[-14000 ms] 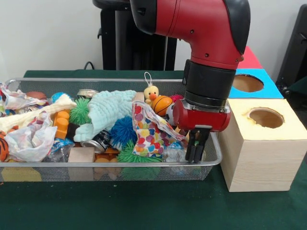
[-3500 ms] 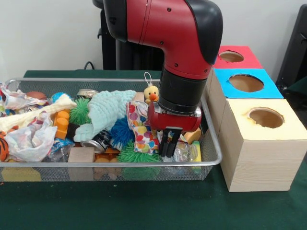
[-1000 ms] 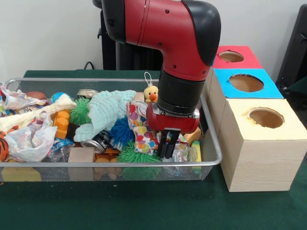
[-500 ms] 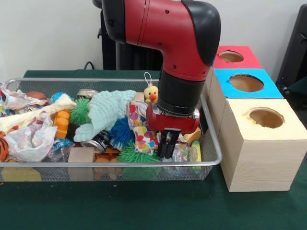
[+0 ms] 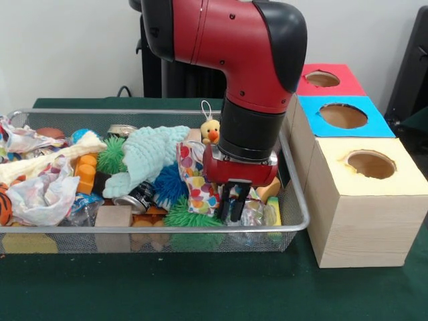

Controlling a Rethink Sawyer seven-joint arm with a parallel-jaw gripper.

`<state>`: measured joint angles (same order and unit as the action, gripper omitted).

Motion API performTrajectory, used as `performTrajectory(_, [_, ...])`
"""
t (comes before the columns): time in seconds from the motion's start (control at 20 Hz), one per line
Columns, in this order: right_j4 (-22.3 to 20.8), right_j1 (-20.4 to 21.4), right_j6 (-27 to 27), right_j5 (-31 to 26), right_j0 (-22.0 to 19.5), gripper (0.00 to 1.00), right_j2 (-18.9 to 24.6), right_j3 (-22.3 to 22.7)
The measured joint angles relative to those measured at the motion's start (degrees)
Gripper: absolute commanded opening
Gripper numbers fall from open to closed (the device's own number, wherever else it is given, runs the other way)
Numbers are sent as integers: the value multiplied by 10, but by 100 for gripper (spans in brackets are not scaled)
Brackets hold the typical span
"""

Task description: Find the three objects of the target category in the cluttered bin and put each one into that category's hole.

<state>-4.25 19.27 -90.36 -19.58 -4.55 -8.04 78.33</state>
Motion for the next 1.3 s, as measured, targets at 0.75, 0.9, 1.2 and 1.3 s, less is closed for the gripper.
performTrajectory(0.75, [0,-3,0,0,-12,100,5,-1])
performTrajectory(0.9, [0,-6,0,0,-12,100,4,-5])
performTrajectory(1.2, [0,-21,0,0,12,100,-12,-23])
performTrajectory(1.3, [0,-25,0,0,20,100,-19,-26])
